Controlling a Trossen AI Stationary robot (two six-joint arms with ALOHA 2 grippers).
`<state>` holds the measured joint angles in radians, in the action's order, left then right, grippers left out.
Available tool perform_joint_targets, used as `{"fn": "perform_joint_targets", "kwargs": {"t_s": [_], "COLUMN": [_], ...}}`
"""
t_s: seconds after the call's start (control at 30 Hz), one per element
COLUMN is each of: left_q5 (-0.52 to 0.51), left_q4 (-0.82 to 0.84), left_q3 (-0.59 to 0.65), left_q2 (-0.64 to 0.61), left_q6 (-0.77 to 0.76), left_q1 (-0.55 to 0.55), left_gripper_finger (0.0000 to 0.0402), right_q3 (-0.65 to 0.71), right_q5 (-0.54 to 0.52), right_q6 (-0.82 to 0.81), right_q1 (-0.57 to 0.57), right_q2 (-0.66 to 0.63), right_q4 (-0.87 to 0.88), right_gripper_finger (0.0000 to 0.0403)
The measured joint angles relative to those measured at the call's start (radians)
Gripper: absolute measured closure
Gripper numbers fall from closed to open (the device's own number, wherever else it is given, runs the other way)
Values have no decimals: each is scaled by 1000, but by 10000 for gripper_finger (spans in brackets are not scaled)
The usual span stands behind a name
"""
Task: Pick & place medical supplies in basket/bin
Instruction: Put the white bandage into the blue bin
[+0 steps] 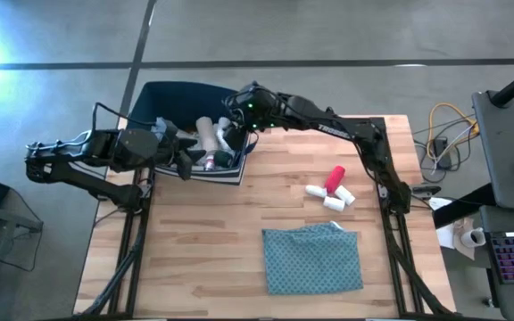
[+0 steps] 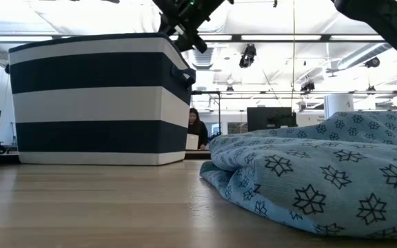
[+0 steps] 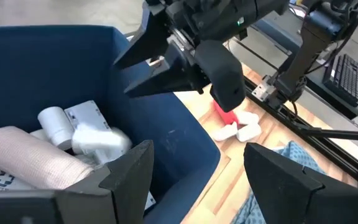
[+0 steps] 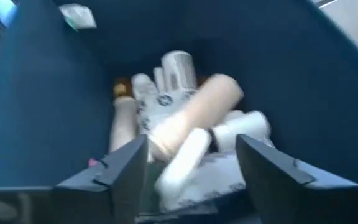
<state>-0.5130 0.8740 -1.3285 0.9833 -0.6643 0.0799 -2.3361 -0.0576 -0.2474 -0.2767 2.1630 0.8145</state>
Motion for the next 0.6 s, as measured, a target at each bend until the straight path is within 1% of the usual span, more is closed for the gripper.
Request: {"fn": "perform_joint_targets", "kwargs": {"t_s": [0.07,0.13,0.23,0.3,0.43,0.47,0.5,0.6], "left_q5": [-1,-1,-1,-1,-1,-1,-1,-1], "left_q4": [0,1,6,6,6,6,6,7], "left_q3": [0,0,0,0,0,0,0,0], "left_q2": [0,0,0,0,0,0,0,0], "left_q6": [0,0,0,0,0,0,0,0], "left_q1": [0,0,0,0,0,0,0,0], "left_gripper_finger": [171,171,171,171,171,171,171,171], "right_q3": [1,1,1,1,4,16,42,174], "right_q5": [-17,-55,-157,-200,-189,-183,-173,-76], "right_q6": [39,81,130,142,118,118,126,177], "right_q1": [6,19,45,53,54,57,62,73], "right_q2": [-11,-32,-67,-80,-83,-83,-91,-154], "right_q4": [46,127,304,456,738,765,751,720], "right_gripper_finger": [147,127,107,99,95,95,96,101]}}
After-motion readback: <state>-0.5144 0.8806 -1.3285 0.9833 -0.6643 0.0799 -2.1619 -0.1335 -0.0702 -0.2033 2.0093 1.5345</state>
